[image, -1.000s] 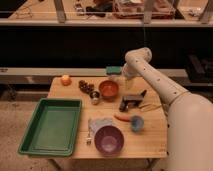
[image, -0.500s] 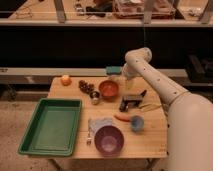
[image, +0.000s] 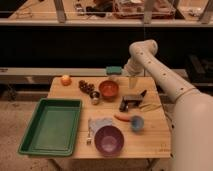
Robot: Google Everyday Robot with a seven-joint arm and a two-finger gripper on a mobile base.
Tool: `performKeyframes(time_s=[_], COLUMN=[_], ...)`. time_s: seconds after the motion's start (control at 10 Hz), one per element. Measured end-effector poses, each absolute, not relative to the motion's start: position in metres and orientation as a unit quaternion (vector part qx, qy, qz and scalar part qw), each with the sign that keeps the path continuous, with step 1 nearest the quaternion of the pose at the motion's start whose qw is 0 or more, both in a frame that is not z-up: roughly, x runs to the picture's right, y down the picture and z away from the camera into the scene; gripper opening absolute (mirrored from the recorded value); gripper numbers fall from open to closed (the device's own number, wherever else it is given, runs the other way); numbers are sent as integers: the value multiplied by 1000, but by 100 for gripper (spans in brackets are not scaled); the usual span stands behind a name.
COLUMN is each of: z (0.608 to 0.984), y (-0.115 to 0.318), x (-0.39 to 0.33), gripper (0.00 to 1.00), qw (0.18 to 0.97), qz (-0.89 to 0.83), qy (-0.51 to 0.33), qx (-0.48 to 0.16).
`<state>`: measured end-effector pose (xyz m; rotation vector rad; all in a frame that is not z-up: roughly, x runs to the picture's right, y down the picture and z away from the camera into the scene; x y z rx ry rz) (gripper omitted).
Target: Wipe red bowl with eraser
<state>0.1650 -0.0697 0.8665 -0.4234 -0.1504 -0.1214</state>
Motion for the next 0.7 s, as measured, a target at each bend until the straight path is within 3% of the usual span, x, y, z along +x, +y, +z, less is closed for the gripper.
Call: performKeyframes(time_s=[0.3,0.7], z=[843,872], y=[-30,7], x=[186,201], gripper=[80,80], qw=[966,956], qz=[-43,-13], qy=[-73,-79], qx=[-244,-281])
